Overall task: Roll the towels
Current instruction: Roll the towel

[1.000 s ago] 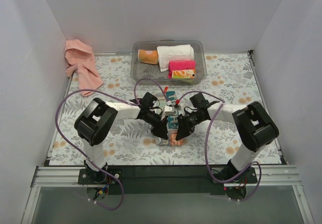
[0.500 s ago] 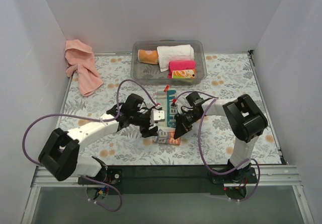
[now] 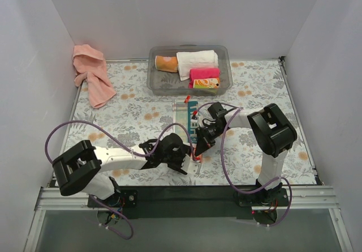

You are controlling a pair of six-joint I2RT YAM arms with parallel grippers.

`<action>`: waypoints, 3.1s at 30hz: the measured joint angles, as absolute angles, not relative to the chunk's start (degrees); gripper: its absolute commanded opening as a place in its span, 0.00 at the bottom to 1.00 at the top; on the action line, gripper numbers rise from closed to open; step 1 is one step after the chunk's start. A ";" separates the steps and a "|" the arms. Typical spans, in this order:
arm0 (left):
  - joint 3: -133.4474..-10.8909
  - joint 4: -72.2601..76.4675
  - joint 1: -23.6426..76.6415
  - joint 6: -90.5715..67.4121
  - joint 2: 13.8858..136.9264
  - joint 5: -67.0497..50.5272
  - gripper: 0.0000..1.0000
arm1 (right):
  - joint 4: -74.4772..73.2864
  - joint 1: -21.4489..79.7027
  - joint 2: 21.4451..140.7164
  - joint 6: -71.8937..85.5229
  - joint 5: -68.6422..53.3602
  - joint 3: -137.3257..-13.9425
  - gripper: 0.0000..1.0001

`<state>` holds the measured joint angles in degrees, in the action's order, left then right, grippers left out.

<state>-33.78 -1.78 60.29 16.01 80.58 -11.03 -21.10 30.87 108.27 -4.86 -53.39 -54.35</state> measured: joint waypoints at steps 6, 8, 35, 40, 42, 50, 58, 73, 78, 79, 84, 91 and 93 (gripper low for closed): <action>-33.82 2.09 60.51 18.13 84.58 -8.75 0.24 | -21.30 30.74 108.84 -4.89 -54.04 -54.59 0.01; -34.06 2.02 60.51 18.11 85.34 -8.80 0.18 | -21.43 30.44 109.01 -4.89 -54.39 -54.61 0.01; -69.91 -41.17 37.93 10.13 116.27 -60.23 0.05 | -21.69 30.94 61.54 -23.24 -33.65 -41.08 0.57; -73.14 -46.44 36.14 9.30 120.46 -64.31 0.07 | -18.94 38.61 64.40 -26.59 -28.03 -40.88 0.61; -74.19 -48.14 35.94 9.08 121.54 -64.84 0.07 | -17.78 42.35 66.85 -27.46 -25.80 -40.88 0.61; -75.00 -50.94 35.68 7.62 122.78 -65.36 0.09 | -11.81 53.54 75.37 -28.58 -19.70 -40.80 0.56; -74.83 -51.18 35.27 6.28 122.91 -65.43 0.16 | -5.72 54.04 81.41 -28.51 -16.16 -39.90 0.10; -63.70 -43.88 27.77 4.56 107.02 -60.95 0.42 | -7.90 50.26 83.46 -28.95 -25.12 -41.23 0.01; -58.52 -40.05 22.98 3.92 97.62 -57.93 0.42 | -13.26 48.21 86.74 -28.91 -29.28 -45.36 0.01; -56.97 -39.18 22.00 3.46 95.50 -57.06 0.42 | -14.31 47.86 87.50 -28.82 -30.20 -46.30 0.01; -48.49 -32.80 19.92 1.41 82.43 -51.96 0.46 | -20.93 45.63 94.52 -27.33 -36.32 -53.93 0.01; -37.95 -25.80 28.84 6.07 64.51 -39.16 0.48 | -28.97 40.32 107.37 -24.14 -47.81 -64.88 0.01; -34.04 -23.22 34.22 8.21 60.86 -33.82 0.52 | -30.98 39.03 110.65 -23.24 -50.83 -67.11 0.01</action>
